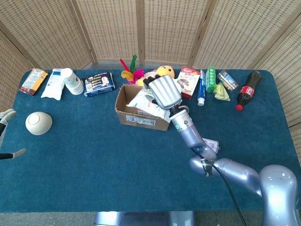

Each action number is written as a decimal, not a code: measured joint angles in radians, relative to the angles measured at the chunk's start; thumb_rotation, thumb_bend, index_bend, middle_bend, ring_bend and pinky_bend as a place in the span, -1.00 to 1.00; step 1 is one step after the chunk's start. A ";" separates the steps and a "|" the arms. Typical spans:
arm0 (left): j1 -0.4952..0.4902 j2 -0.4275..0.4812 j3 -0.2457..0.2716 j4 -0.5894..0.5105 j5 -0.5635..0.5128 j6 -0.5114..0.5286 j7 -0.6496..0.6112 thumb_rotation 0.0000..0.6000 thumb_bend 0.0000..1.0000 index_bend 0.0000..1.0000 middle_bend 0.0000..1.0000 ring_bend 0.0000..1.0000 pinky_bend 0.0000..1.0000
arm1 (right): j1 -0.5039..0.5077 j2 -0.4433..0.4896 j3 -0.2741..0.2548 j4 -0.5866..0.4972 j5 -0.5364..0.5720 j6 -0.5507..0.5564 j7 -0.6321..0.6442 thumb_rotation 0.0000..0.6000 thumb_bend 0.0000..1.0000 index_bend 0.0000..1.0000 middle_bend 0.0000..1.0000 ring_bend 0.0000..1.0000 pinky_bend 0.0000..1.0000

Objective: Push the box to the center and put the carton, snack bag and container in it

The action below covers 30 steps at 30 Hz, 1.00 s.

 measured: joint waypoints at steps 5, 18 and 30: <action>-0.002 -0.002 0.001 0.002 0.000 -0.006 0.002 1.00 -0.68 -1.00 -1.00 -1.00 -0.87 | -0.002 0.031 -0.015 -0.040 0.068 -0.069 -0.050 1.00 -1.00 -1.00 -1.00 -1.00 -0.39; 0.007 0.001 0.005 -0.015 0.021 0.017 0.015 1.00 -0.68 -1.00 -1.00 -1.00 -0.87 | -0.114 0.288 -0.009 -0.367 0.069 -0.022 0.000 1.00 -1.00 -1.00 -1.00 -1.00 -0.43; 0.015 0.004 0.011 -0.035 0.047 0.042 0.030 1.00 -0.68 -1.00 -1.00 -1.00 -0.87 | -0.357 0.485 -0.165 -0.365 -0.130 0.076 0.381 1.00 -0.99 -1.00 -0.96 -0.95 -0.54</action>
